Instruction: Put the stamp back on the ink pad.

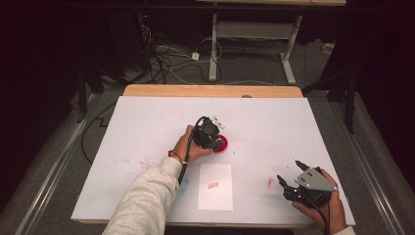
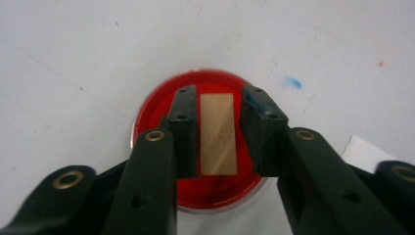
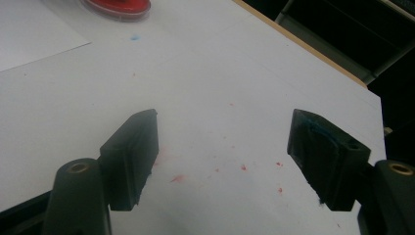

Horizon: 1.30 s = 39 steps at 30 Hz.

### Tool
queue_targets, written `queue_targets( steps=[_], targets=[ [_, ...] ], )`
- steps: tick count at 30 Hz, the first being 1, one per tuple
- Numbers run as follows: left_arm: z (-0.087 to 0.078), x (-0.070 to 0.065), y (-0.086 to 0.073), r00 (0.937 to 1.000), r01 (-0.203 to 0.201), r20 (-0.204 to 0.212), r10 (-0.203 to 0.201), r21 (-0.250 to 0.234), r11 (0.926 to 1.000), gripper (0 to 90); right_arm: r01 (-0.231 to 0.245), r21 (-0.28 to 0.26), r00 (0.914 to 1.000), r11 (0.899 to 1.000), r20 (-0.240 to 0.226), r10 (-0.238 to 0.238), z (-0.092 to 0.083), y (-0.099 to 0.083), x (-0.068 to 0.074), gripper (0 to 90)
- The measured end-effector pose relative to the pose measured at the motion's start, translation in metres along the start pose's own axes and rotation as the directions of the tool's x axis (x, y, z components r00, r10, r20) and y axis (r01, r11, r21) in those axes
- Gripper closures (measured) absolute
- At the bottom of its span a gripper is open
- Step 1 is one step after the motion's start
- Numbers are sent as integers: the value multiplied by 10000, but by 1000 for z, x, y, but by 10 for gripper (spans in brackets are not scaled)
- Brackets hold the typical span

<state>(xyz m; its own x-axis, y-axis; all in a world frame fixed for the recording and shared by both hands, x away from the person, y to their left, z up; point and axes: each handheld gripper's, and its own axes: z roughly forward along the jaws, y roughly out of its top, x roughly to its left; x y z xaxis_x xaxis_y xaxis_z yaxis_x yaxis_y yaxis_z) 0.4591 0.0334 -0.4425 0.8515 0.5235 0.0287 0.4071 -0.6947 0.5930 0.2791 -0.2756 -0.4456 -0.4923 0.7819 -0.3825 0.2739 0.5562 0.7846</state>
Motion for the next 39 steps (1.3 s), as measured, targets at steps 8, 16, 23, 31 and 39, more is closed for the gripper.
queue_targets(
  steps=[8, 16, 23, 31, 39],
  targets=[
    [-18, -2, 1, 9998, -65, -217, 44, -984, 9951, 585, -6, -35, 10000, 10000, -7, 6, 0, 0, 0, 279],
    [-38, -5, 0, 9970, -80, -773, -73, -1959, 9806, 447, -22, -57, 10000, 10000, 12, 22, -1, 1, 0, 279],
    [-51, -14, -3, 9912, -381, -1322, 32, -2628, 9641, 319, -1, -73, 10000, 10000, 6, 1, -1, 1, 1, 279],
    [-57, -22, -15, 9884, -840, -1469, 383, -3194, 9439, 232, 15, -52, 10000, 10000, -4, -15, 0, 1, 1, 280],
    [-67, -30, -26, 9833, -1174, -1725, 586, -3541, 9278, 196, 69, -86, 10000, 9999, -14, -69, -1, 1, 1, 281]
  ],
)
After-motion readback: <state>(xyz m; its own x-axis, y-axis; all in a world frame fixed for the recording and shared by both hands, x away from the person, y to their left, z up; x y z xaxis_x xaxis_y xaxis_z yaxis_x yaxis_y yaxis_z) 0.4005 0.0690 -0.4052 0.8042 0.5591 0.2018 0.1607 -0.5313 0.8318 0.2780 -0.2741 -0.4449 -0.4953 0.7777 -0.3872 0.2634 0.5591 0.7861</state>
